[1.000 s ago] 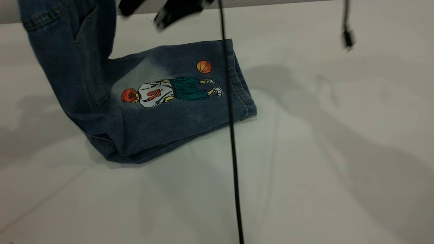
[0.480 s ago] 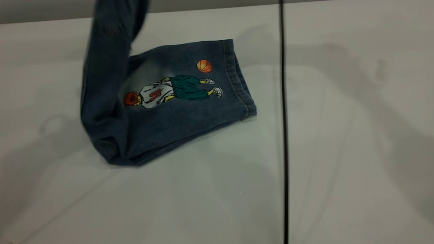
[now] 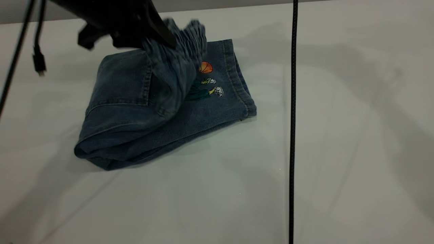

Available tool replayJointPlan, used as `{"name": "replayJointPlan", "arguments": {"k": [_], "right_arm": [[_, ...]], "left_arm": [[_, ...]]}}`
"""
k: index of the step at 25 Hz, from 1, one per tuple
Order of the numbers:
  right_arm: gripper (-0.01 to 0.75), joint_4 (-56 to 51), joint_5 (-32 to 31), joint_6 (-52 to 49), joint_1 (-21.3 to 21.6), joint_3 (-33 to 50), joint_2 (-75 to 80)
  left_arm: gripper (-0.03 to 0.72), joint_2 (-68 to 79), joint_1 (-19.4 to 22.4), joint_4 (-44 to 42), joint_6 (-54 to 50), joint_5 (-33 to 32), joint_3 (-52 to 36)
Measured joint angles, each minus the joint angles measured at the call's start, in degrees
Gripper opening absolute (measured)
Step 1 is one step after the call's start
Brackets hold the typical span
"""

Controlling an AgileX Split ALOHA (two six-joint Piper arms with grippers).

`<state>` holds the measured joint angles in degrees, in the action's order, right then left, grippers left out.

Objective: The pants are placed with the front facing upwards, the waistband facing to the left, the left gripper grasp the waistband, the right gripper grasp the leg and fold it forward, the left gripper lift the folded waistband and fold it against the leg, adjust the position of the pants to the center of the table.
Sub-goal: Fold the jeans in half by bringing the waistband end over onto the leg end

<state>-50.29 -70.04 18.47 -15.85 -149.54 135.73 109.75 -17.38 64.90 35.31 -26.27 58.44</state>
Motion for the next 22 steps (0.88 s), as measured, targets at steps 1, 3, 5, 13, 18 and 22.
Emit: {"name": "replayJointPlan", "arguments": {"k": [1, 3, 5, 13, 18, 22], "right_arm": [[0.479, 0.07, 0.00, 0.05, 0.00, 0.00, 0.00], [0.479, 0.21, 0.00, 0.05, -0.05, 0.00, 0.11], [0.479, 0.36, 0.00, 0.05, -0.05, 0.00, 0.11], [0.479, 0.28, 0.00, 0.05, -0.13, 0.00, 0.28], [0.479, 1.30, 0.05, 0.05, -0.13, 0.63, 0.28], [0.479, 1.44, 0.05, -0.02, -0.13, 0.63, 0.28]], "left_arm": [[0.135, 1.16, 0.00, 1.18, 0.29, 0.00, 0.00], [0.135, 3.01, 0.00, 3.01, 0.36, 0.00, 0.00], [0.135, 4.20, 0.00, 4.36, 0.85, 0.02, 0.00], [0.135, 4.23, 0.05, 4.70, 4.52, -0.44, 0.05], [0.246, 4.23, 0.05, 4.53, 10.49, -0.92, 0.05], [0.437, 2.48, 0.12, 4.22, 15.48, -0.47, 0.05]]}}
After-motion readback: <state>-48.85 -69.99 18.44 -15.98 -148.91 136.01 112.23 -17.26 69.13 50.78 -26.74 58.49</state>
